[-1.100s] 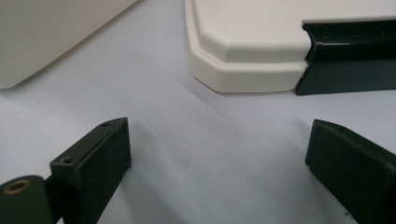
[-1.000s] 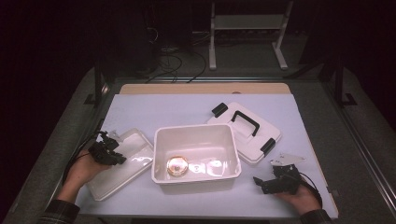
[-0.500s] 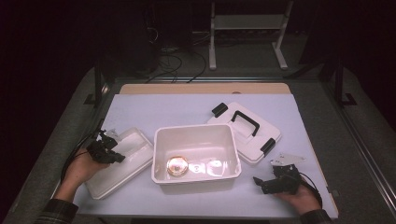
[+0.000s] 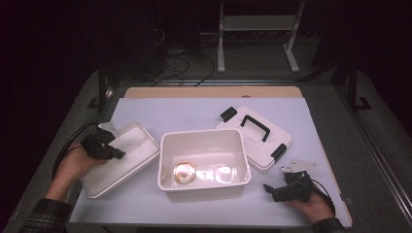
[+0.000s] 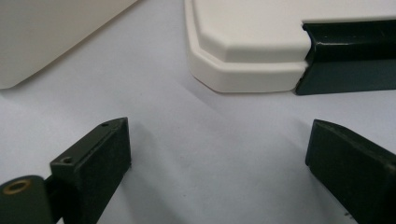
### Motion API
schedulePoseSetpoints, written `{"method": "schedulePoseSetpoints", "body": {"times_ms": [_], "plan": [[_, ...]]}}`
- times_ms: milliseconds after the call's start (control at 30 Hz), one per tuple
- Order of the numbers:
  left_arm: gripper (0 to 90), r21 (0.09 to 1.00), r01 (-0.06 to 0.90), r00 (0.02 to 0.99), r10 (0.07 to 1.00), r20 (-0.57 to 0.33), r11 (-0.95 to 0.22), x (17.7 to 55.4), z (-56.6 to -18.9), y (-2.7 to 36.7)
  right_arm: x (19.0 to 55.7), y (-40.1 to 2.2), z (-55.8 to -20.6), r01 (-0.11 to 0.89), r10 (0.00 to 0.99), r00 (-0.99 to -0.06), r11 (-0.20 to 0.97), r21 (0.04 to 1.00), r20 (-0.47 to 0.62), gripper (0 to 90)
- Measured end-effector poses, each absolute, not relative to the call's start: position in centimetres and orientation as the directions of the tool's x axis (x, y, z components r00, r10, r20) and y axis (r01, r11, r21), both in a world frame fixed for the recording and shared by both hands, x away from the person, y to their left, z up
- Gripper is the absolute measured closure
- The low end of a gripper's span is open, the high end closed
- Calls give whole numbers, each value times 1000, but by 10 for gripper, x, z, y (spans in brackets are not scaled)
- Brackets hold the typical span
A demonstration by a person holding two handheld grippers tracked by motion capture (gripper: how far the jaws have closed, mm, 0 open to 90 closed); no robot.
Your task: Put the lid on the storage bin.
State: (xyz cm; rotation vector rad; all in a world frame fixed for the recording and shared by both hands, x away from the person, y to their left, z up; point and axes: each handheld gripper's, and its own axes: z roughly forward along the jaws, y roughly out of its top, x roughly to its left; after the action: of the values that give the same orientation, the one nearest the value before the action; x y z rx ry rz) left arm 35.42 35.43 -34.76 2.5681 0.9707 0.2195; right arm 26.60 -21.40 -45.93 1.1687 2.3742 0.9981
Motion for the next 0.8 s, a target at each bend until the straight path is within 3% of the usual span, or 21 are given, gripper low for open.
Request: {"method": "schedulePoseSetpoints", "body": {"times_ms": [400,800], "plan": [[886,439,577,757,652,28,-689,356,-310,354,266,-214,-459,568,786,-618,424,705,26,63],[885,469,505,811,584,29,-724,355,-279,326,266,-214,-459,569,786,-617,423,705,27,62]]}}
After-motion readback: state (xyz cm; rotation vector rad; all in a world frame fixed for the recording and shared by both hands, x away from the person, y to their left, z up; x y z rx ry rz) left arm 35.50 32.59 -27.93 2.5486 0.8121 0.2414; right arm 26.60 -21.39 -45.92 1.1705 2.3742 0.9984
